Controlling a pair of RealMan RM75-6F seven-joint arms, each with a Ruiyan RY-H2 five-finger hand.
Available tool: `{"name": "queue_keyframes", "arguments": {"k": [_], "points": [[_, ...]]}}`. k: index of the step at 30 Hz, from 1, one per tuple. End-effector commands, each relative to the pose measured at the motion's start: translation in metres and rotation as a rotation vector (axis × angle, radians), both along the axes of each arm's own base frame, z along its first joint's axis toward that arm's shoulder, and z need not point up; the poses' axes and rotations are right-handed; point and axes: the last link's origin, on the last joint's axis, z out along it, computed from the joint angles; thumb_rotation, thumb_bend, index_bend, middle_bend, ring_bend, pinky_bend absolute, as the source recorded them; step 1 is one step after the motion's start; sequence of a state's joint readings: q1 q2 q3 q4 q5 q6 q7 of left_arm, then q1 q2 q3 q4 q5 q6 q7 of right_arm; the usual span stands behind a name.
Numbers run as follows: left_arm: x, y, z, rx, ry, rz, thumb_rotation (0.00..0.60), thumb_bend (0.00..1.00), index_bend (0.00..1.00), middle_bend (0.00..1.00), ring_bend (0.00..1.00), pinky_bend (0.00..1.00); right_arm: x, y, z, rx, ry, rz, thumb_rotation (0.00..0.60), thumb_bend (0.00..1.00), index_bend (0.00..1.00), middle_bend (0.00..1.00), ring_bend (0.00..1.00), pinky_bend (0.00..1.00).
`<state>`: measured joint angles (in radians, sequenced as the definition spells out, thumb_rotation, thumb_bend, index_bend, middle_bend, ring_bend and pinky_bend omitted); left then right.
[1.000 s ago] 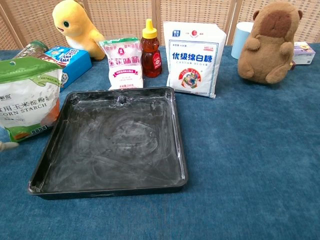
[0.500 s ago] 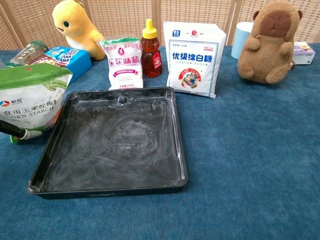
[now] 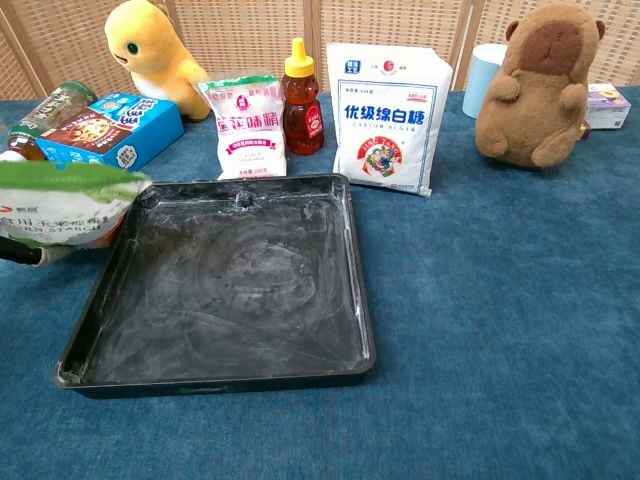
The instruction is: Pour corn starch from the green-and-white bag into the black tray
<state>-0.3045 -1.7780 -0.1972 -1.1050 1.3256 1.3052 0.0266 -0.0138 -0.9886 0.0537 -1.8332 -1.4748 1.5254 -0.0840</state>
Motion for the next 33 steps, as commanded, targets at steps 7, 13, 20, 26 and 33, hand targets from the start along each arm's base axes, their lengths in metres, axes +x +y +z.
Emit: {"name": "queue_keyframes", "arguments": {"k": [7,13,20,26,33], "points": [[-0.005,0.002,0.006,0.069,-0.024,-0.021,0.6,0.26,0.53,0.52,0.52,0.61,-0.001,0.0,-0.002,0.004,0.006,-0.002,0.6,0.08,0.2,0.01,0.0,0.0],[-0.005,0.007,0.014,0.108,-0.016,-0.061,0.6,0.26,0.55,0.54,0.54,0.61,0.0,-0.001,-0.003,0.007,0.008,-0.001,0.6,0.08,0.2,0.01,0.0,0.0],[-0.002,0.009,0.027,0.13,0.001,-0.114,0.6,0.26,0.55,0.54,0.54,0.61,-0.001,-0.001,-0.003,0.003,0.006,-0.002,0.6,0.07,0.2,0.01,0.0,0.0],[0.009,0.01,0.046,0.14,0.074,-0.201,0.6,0.26,0.57,0.56,0.56,0.61,0.0,-0.001,-0.002,-0.001,0.003,-0.001,0.6,0.07,0.2,0.01,0.0,0.0],[0.029,0.015,0.068,0.125,0.223,-0.308,0.6,0.25,0.57,0.55,0.56,0.61,0.001,0.0,0.0,-0.005,0.0,0.004,0.6,0.07,0.2,0.01,0.0,0.0]]}}
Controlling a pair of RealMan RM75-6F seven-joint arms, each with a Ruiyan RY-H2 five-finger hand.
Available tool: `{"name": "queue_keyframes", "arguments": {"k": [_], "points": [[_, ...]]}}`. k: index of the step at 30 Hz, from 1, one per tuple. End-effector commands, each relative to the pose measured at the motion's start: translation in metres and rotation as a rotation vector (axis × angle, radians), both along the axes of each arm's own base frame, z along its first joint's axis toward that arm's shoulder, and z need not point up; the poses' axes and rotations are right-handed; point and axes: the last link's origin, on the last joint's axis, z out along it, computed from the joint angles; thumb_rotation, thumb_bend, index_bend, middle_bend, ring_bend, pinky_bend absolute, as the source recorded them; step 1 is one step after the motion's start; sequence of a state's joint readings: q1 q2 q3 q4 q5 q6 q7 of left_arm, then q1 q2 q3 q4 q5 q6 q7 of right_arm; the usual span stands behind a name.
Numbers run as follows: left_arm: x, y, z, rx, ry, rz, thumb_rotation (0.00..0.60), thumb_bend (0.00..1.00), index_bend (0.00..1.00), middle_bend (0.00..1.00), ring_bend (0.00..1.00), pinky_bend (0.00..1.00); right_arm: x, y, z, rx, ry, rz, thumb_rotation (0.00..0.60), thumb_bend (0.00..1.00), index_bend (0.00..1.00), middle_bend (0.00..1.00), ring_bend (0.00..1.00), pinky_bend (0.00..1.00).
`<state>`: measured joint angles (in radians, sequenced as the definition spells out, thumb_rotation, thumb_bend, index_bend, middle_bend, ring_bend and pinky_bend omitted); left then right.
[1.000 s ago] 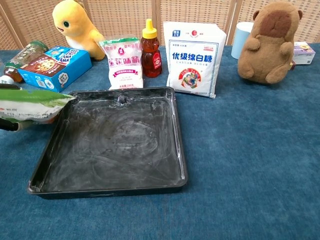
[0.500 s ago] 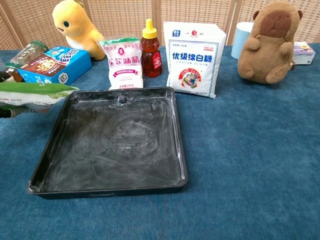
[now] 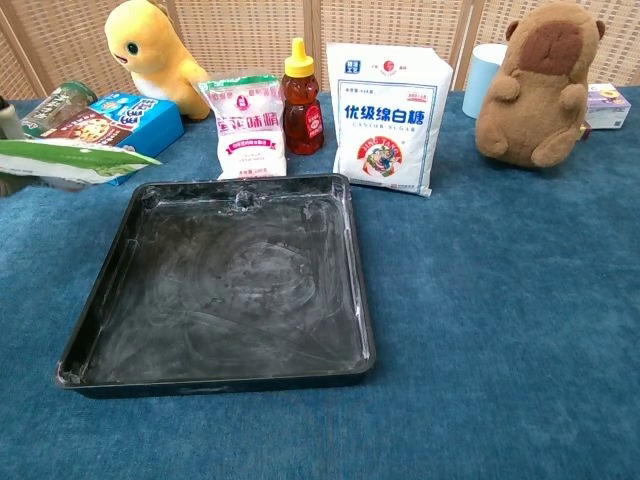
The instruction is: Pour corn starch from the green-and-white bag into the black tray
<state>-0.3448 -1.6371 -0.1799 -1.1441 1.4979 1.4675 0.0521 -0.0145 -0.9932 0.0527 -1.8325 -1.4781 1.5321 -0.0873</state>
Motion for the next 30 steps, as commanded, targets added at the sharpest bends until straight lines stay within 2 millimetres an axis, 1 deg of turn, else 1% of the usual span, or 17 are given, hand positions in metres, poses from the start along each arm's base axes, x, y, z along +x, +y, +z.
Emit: {"name": "queue_keyframes", "arguments": {"k": [1,6,11,17,21,24,29,30], "points": [[0.013,0.004,0.012,-0.01,0.097,-0.065,0.6,0.25,0.57,0.55,0.56,0.61,0.0,0.0,0.0,-0.001,0.0,0.001,0.6,0.07,0.2,0.01,0.0,0.0],[0.028,0.011,0.019,-0.03,0.212,-0.15,0.6,0.25,0.57,0.55,0.56,0.61,0.0,0.0,0.001,-0.001,-0.002,0.003,0.6,0.07,0.2,0.01,0.0,0.0],[0.045,0.018,0.026,-0.043,0.347,-0.285,0.6,0.25,0.57,0.55,0.56,0.61,0.0,0.0,0.001,-0.002,-0.002,0.001,0.6,0.07,0.2,0.01,0.0,0.0],[0.06,0.022,0.027,-0.048,0.514,-0.391,0.6,0.25,0.58,0.55,0.56,0.61,0.0,0.0,0.001,-0.002,-0.003,0.0,0.6,0.07,0.2,0.01,0.0,0.0],[0.068,0.024,0.028,-0.08,0.604,-0.449,0.6,0.25,0.59,0.56,0.56,0.61,0.0,0.0,0.002,-0.006,-0.004,0.0,0.6,0.08,0.2,0.01,0.0,0.0],[0.072,0.026,0.031,-0.059,0.693,-0.492,0.6,0.25,0.59,0.56,0.56,0.61,-0.001,0.0,0.002,-0.006,-0.005,-0.002,0.6,0.08,0.2,0.01,0.0,0.0],[0.076,0.026,0.032,-0.042,0.743,-0.51,0.6,0.25,0.59,0.56,0.56,0.61,-0.001,-0.001,0.003,-0.007,-0.007,-0.002,0.6,0.07,0.2,0.01,0.0,0.0],[0.076,0.027,0.032,-0.029,0.777,-0.522,0.6,0.25,0.59,0.56,0.56,0.61,-0.001,-0.001,0.003,-0.007,-0.007,-0.002,0.6,0.08,0.2,0.01,0.0,0.0]]}}
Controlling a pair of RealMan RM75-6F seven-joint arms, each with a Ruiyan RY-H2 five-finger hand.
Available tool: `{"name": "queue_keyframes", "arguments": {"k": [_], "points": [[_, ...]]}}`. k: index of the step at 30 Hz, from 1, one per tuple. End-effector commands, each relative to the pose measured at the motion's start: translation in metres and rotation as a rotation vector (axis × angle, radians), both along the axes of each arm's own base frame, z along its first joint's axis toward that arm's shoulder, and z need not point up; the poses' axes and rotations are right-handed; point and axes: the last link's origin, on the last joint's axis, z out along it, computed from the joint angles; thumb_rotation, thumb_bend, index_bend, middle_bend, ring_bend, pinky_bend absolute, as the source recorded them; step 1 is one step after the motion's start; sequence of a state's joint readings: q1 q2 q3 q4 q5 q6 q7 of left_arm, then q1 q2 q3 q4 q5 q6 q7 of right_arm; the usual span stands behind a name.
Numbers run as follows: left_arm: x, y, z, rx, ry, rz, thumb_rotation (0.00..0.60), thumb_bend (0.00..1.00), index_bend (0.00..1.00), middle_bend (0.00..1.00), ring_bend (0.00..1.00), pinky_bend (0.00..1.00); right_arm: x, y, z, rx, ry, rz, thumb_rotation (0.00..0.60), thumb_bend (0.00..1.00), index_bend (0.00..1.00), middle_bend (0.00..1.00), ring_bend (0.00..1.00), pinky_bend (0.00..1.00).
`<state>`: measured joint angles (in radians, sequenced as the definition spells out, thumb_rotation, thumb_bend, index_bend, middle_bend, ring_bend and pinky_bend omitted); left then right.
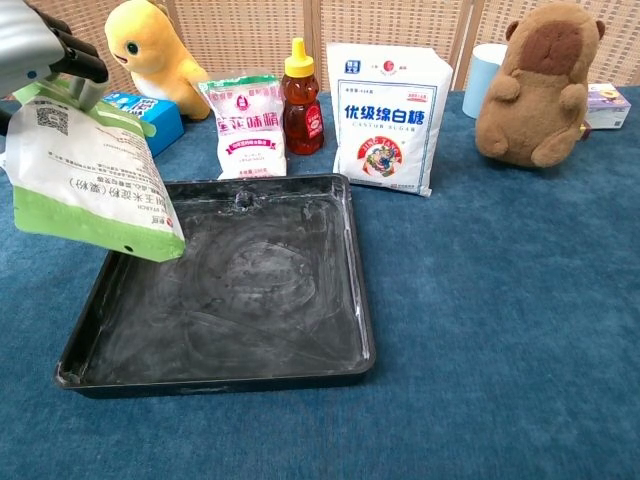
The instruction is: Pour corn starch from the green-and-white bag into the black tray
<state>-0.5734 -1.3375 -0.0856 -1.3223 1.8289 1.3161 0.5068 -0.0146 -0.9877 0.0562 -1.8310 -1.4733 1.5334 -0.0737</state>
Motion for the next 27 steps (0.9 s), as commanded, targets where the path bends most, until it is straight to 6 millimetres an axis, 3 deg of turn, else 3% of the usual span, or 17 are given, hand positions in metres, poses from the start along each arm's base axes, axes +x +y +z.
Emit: {"name": "queue_keyframes", "arguments": {"k": [1,13,21,27], "points": [[0.002,0.001,0.0,0.035,0.083,-0.054,0.6,0.26,0.6,0.56,0.56,0.61,0.0,0.0,0.0,0.001,0.001,-0.001,0.6,0.08,0.2,0.01,0.0,0.0],[0.012,0.0,-0.005,0.137,0.262,-0.208,0.6,0.26,0.63,0.58,0.56,0.61,0.0,0.0,0.0,0.001,0.002,0.001,0.6,0.08,0.2,0.01,0.0,0.0],[0.022,-0.004,-0.008,0.145,0.239,-0.206,0.6,0.26,0.63,0.58,0.56,0.61,0.0,0.0,0.0,0.002,0.002,0.0,0.6,0.07,0.2,0.01,0.0,0.0],[0.019,-0.003,-0.004,0.139,0.186,-0.154,0.6,0.26,0.63,0.58,0.56,0.61,0.0,0.001,0.001,-0.002,-0.002,0.0,0.6,0.07,0.2,0.01,0.0,0.0]]}}
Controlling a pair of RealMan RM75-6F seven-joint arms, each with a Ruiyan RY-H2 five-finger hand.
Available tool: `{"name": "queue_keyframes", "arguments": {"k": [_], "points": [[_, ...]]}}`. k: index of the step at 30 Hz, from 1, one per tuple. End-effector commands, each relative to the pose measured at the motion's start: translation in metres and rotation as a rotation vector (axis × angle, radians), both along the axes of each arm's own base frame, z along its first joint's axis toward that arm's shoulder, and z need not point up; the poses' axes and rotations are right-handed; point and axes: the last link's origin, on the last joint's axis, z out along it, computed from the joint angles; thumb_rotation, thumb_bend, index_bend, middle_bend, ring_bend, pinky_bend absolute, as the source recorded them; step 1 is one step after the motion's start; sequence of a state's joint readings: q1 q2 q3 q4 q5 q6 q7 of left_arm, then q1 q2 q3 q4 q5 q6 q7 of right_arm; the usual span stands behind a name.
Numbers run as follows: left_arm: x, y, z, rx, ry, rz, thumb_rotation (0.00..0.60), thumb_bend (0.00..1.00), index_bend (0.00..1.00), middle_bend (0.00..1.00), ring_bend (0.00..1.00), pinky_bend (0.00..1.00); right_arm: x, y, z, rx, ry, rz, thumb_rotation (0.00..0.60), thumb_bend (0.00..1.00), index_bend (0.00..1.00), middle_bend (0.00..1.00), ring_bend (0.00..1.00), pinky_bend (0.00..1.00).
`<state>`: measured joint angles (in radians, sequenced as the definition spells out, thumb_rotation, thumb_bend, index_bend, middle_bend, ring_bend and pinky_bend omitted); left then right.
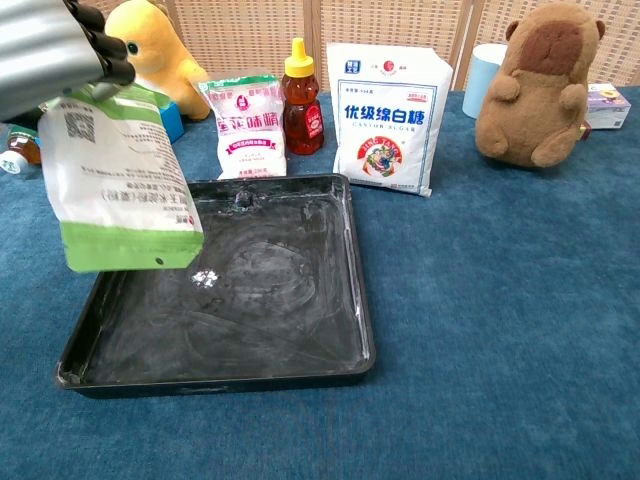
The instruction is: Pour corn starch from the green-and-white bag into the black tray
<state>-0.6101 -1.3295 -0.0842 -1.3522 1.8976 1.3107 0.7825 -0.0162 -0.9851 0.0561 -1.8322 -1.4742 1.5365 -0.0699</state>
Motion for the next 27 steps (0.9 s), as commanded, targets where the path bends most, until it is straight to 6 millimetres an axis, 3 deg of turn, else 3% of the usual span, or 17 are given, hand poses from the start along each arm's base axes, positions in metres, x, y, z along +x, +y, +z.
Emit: {"name": "queue_keyframes", "arguments": {"k": [1,7,17,24,27], "points": [[-0.003,0.0,0.002,-0.005,-0.029,0.027,0.6,0.26,0.63,0.58,0.56,0.61,0.0,0.0,0.0,0.001,0.0,0.001,0.6,0.07,0.2,0.01,0.0,0.0],[-0.021,-0.008,0.005,-0.072,-0.247,0.178,0.6,0.25,0.64,0.59,0.56,0.61,0.0,0.0,0.0,0.003,0.0,0.0,0.6,0.08,0.2,0.01,0.0,0.0],[-0.078,-0.017,0.0,-0.14,-0.686,0.495,0.6,0.25,0.64,0.59,0.56,0.61,0.0,0.0,-0.004,0.014,0.012,-0.002,0.6,0.07,0.2,0.01,0.0,0.0],[-0.102,-0.018,-0.013,-0.15,-0.82,0.601,0.6,0.25,0.64,0.59,0.56,0.59,-0.001,-0.001,-0.007,0.02,0.018,-0.005,0.6,0.08,0.2,0.01,0.0,0.0],[-0.11,-0.021,-0.02,-0.164,-0.859,0.638,0.6,0.24,0.64,0.58,0.5,0.52,-0.001,-0.001,-0.007,0.021,0.02,-0.005,0.6,0.08,0.2,0.01,0.0,0.0]]}}
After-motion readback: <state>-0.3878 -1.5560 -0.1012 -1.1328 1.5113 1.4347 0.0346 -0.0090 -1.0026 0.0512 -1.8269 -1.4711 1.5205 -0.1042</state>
